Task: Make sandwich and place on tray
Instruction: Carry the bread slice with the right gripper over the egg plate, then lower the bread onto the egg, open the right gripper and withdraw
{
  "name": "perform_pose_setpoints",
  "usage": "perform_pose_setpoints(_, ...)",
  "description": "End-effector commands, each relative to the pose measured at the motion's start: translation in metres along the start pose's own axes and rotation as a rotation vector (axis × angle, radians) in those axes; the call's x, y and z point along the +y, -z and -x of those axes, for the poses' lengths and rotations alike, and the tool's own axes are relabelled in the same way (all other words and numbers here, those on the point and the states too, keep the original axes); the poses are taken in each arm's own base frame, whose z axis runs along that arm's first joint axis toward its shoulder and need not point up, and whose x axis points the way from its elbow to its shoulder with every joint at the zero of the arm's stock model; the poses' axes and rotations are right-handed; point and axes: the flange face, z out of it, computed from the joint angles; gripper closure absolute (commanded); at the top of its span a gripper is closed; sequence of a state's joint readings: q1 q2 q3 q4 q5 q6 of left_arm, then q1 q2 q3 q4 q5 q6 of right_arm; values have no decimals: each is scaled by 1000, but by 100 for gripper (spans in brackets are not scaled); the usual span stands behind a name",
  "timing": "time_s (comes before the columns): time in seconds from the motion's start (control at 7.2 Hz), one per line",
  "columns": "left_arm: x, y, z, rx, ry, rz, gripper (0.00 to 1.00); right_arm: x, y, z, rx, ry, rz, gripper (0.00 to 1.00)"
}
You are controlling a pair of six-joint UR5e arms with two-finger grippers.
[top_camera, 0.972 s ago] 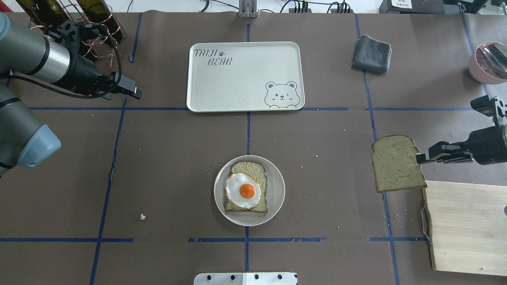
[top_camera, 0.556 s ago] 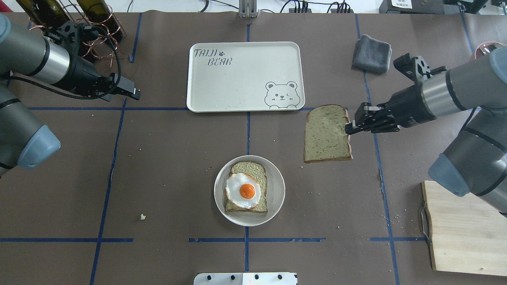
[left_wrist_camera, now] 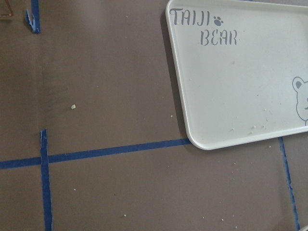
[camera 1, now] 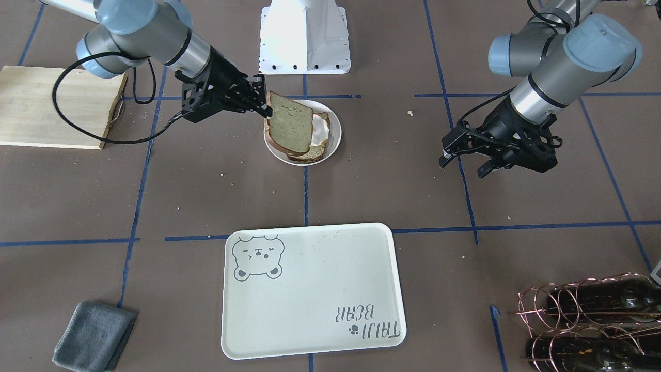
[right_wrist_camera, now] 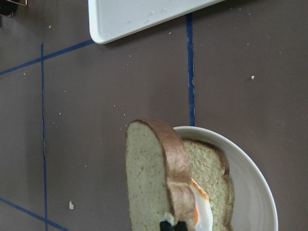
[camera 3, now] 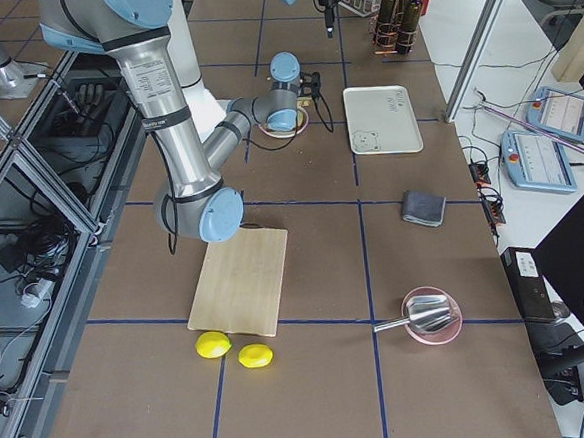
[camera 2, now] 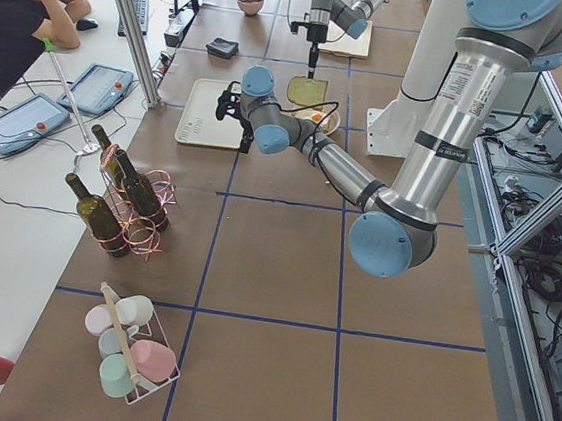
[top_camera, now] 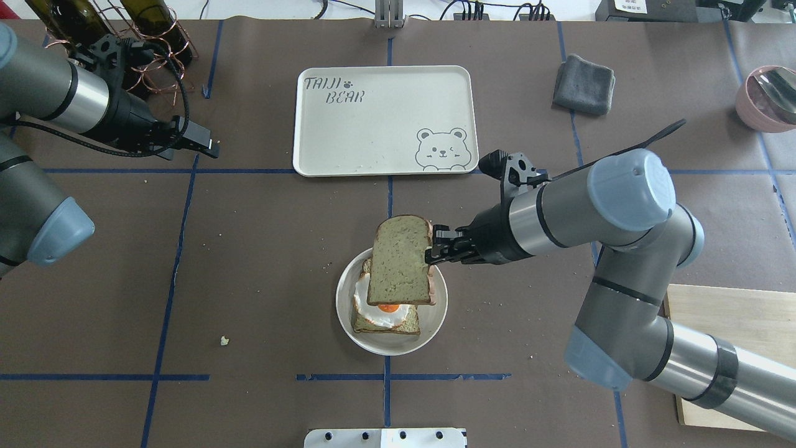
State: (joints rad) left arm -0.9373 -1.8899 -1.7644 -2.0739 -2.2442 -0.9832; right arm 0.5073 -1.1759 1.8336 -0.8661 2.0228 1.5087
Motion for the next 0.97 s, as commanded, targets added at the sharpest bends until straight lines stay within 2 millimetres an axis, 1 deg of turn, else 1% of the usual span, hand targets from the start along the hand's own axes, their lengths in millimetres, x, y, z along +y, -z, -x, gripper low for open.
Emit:
perform_pose_setpoints(0.0, 1, 0, -1, 1, -1, 1, 0, 26, -53, 2, 31, 8, -5, 100)
perform_pose_setpoints(0.14, 1, -1, 0, 0, 0, 2, 0, 30, -59, -2, 42, 2, 5, 100)
perform_pose_setpoints(0.42, 1, -3, 1, -3, 2, 5, 0, 27, -65, -9, 62, -7, 4, 100)
perform_pose_setpoints(0.56, 1, -5, 2, -5, 3, 6, 0, 18, -60, -10, 62, -10, -9, 70)
perform_pose_setpoints(0.69, 0, -5, -1, -4, 7, 3, 0, 8, -56, -15, 71, -17, -22, 60)
perform_pose_setpoints(0.83, 3, -10, -6, -1, 8, 10, 0, 5, -54, -17, 76, -21, -26, 22)
